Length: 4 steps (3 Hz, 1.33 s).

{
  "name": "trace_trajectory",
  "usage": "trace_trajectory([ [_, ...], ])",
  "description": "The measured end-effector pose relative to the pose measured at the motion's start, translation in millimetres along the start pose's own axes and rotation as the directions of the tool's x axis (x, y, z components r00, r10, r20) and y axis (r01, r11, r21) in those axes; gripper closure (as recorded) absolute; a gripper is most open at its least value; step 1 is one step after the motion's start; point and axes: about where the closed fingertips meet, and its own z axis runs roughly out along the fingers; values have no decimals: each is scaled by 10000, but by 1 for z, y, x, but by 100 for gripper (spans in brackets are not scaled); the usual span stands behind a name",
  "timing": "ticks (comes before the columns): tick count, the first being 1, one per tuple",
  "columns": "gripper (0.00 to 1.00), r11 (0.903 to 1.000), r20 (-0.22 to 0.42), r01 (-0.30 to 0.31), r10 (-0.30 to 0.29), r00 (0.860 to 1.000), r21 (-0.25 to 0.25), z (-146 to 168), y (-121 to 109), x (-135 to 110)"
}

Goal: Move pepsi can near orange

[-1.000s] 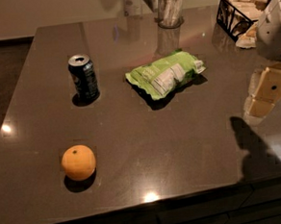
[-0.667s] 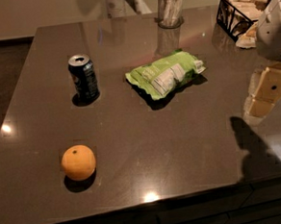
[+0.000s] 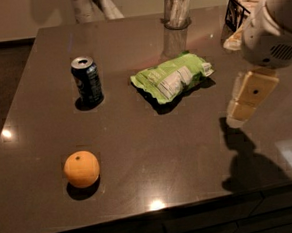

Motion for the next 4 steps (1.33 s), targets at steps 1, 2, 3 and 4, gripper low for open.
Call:
trace_trajectory([
  [1,0,9995,751,-325,327,9966,-31,20,-7,-24],
  [2,0,9963,1547,-844,857,9842,-153,45,-23,-53],
  [3,0,9920,2542,-1179,1253,9590,-442,70,-39,-95],
  [4,0,9903,3407,-1271,1388,9299,-567,92,-49,-140],
])
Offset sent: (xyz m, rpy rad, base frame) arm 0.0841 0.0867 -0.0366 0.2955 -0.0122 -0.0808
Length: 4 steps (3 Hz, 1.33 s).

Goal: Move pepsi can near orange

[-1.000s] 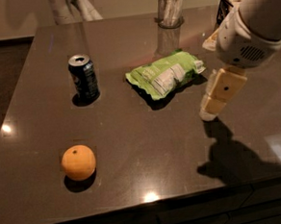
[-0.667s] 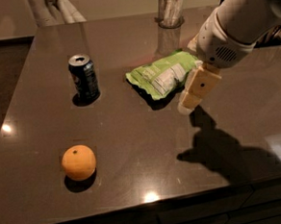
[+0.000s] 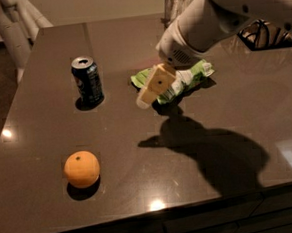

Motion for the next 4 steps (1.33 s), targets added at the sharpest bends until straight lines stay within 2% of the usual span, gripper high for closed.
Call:
trace_trajectory([
  [1,0,9998,808,35,-21,9967,-172,38,1,-39],
  [2,0,9983,1324,226,-152,9911,-544,79,9,-77],
  [4,0,9897,1921,536,-274,9810,-1327,134,24,-135],
])
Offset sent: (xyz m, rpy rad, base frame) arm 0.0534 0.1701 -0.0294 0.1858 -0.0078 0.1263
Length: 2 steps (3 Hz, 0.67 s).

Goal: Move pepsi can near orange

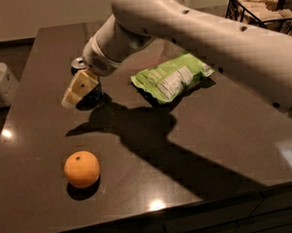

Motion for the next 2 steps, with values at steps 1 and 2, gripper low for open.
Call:
trace_trajectory([
  [1,18,9997,175,-73,77,9998,-223,11,-6,-12],
  [2,41,9992,293,-93,104,9995,-396,6,-13,-15],
])
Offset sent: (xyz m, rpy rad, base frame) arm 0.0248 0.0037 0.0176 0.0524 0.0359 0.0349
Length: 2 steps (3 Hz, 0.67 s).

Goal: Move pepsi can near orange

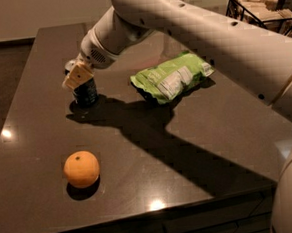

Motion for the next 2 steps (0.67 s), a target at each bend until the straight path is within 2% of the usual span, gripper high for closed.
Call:
trace_trajectory([
  [1,65,9990,114,78,-73,9999,-430,-18,0,2],
  [2,96,9877,237,603,-574,9981,-1441,-59,33,14],
])
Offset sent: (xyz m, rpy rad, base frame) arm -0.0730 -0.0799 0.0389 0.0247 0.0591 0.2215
